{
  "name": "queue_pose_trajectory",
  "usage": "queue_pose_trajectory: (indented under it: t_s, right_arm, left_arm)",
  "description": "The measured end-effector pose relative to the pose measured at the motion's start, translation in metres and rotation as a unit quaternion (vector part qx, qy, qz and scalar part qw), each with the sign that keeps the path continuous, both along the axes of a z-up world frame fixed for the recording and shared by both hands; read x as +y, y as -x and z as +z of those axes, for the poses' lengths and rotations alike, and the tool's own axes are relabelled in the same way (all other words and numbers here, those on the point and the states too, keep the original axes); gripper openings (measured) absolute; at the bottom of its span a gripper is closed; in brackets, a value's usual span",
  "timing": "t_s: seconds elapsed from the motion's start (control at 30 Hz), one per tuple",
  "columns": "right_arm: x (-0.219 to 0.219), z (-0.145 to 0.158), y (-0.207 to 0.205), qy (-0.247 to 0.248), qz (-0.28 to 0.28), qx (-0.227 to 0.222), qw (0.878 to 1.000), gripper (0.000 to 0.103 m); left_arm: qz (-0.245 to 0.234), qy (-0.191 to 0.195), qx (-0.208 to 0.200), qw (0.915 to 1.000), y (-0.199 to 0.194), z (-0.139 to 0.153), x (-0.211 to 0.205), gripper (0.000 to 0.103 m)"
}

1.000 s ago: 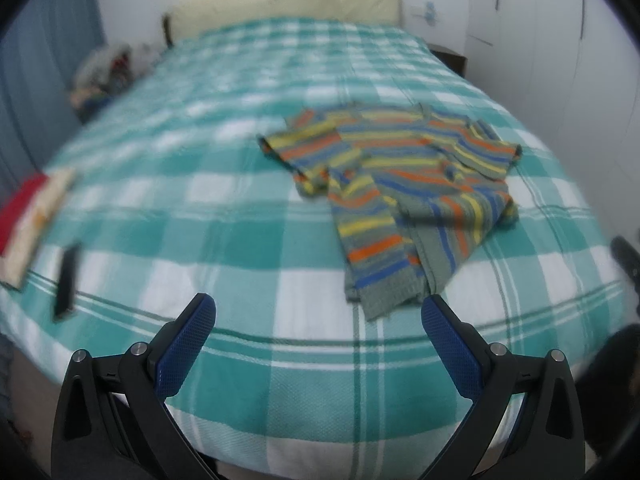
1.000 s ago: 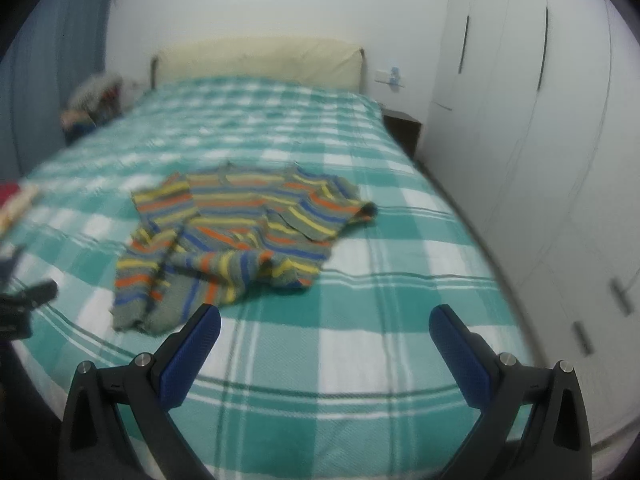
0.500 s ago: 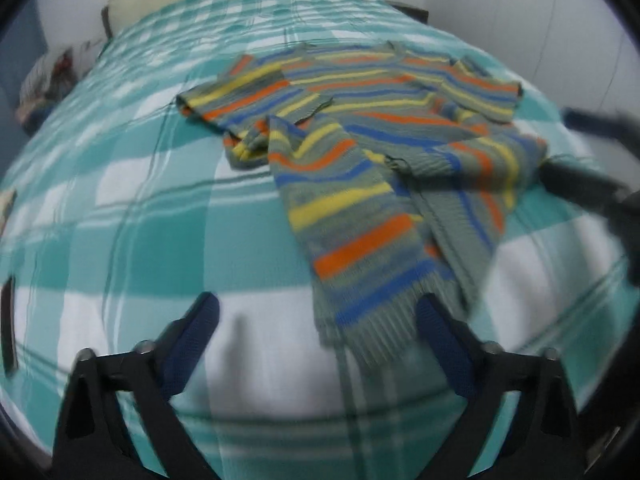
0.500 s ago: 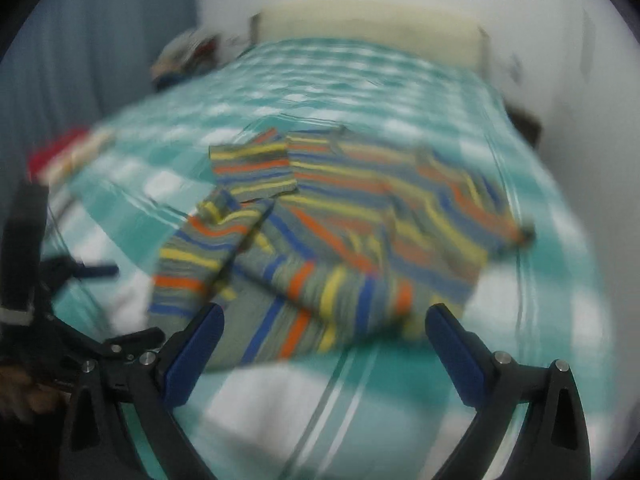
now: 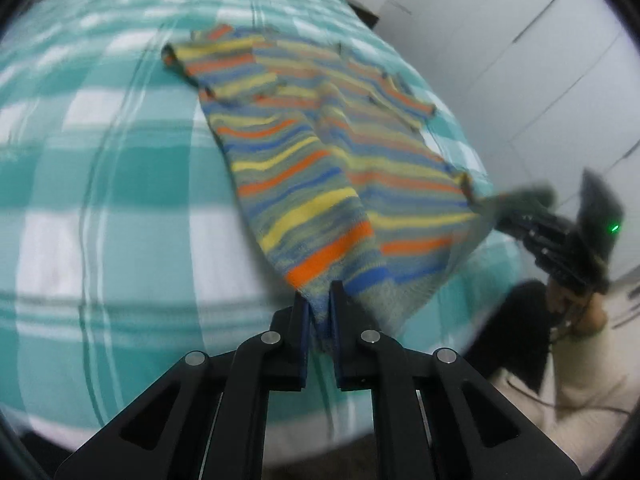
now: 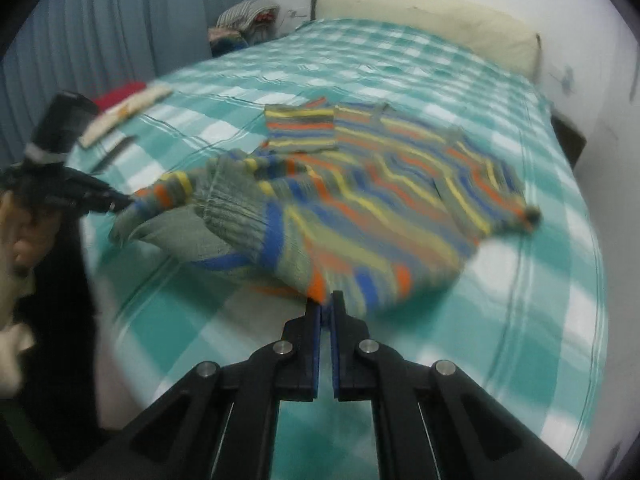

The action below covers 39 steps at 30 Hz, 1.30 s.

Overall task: Fold small clothes
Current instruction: 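Grasp the sweater hem with the left tool while the right tool grasps the other hem corner, then pull the hem with both tools to spread the sweater flat, then release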

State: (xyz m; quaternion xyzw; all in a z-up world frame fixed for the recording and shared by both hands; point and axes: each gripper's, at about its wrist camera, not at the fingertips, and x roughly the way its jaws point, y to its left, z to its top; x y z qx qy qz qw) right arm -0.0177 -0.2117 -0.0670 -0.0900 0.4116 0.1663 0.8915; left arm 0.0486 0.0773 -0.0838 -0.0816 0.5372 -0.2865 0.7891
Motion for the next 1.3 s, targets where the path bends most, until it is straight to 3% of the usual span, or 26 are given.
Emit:
queue_pose_trajectory:
  t_s: [0.03,0.13,0.2,0.23,0.27,0.3,0.33,0.37,0.43,0.53,0.57,0.6,0.63,0.7,0.8,0.93,1.0,1.1,1.17,1.3]
  right_arm:
    - [-0.004,-0.006,0.007,-0.001,-0.008,0.01,1.0,0.004]
    - [-0.016,-0.042,0.027,0.007,-0.045,0.063,0.997,0.005]
    - [-0.031,-0.066,0.034,-0.005,-0.086,0.097,0.992,0.015]
    - [-0.04,-0.072,0.038,-0.019,-0.103,0.105,0.989,0.027]
    - [-0.051,-0.075,0.042,-0.047,-0.129,0.108,0.985,0.04]
    - [-0.058,-0.075,0.047,-0.069,-0.143,0.105,0.982,0.046]
    - [-0.063,-0.074,0.05,-0.1,-0.155,0.099,0.978,0.052]
    - [-0.066,-0.073,0.052,-0.142,-0.155,0.095,0.973,0.052]
    - [-0.062,-0.079,0.05,-0.217,-0.132,0.102,0.962,0.052]
    - [-0.039,-0.108,0.031,-0.254,-0.126,0.134,0.949,0.053]
    - [-0.031,-0.117,0.025,-0.254,-0.124,0.139,0.949,0.045]
    - [-0.023,-0.118,0.02,-0.253,-0.116,0.129,0.952,0.029]
    - [-0.02,-0.117,0.023,-0.257,-0.109,0.133,0.951,0.004]
    - [-0.032,-0.103,0.031,-0.272,-0.112,0.124,0.948,0.003]
    - [-0.061,-0.081,0.051,-0.211,-0.149,0.089,0.962,0.003]
    - [-0.077,-0.092,0.044,-0.197,-0.198,0.099,0.955,0.003]
    - [-0.067,-0.095,0.04,-0.192,-0.199,0.092,0.957,0.003]
    - [-0.064,-0.102,0.04,-0.195,-0.199,0.087,0.957,0.004]
    - [-0.065,-0.102,0.04,-0.204,-0.202,0.084,0.954,0.004]
    - [-0.084,-0.089,0.052,-0.22,-0.215,0.071,0.949,0.003]
  left_arm:
    - [0.001,-0.002,0.006,1.0,0.006,-0.005,0.001,0.008]
    - [0.011,-0.059,0.009,0.9981,0.011,-0.032,-0.006,0.008]
    - [0.019,-0.06,0.029,0.9976,0.013,-0.047,-0.005,0.008]
    - [0.023,-0.049,0.037,0.9979,0.014,-0.05,-0.003,0.008]
    - [0.026,-0.041,0.041,0.998,0.014,-0.05,-0.001,0.011]
    - [0.032,-0.03,0.04,0.9982,0.015,-0.049,0.002,0.015]
    - [0.038,-0.022,0.035,0.9984,0.015,-0.046,0.004,0.026]
    - [0.041,-0.019,0.031,0.9985,0.014,-0.045,0.006,0.036]
    - [0.045,-0.013,0.017,0.9988,0.013,-0.04,0.003,0.041]
    - [0.034,-0.014,0.01,0.9993,0.007,-0.042,-0.01,0.049]
    - [0.032,-0.016,0.01,0.9993,0.005,-0.041,-0.015,0.049]
    - [0.031,-0.022,0.011,0.9992,0.005,-0.041,-0.017,0.049]
    - [0.03,-0.028,0.01,0.9991,0.007,-0.041,-0.018,0.049]
    - [0.027,-0.031,0.004,0.9991,0.012,-0.038,-0.013,0.051]
    - [0.026,-0.028,-0.003,0.9993,0.012,-0.037,-0.011,0.057]
    - [0.024,-0.022,0.014,0.9994,-0.005,-0.05,-0.027,0.057]
    - [0.016,-0.029,0.009,0.9994,-0.009,-0.052,-0.038,0.056]
    - [0.011,-0.037,0.006,0.9992,-0.012,-0.052,-0.045,0.038]
    - [0.018,-0.02,0.018,0.9995,-0.014,-0.054,-0.039,0.01]
    - [0.041,0.003,0.022,0.9989,-0.01,-0.041,-0.01,0.005]
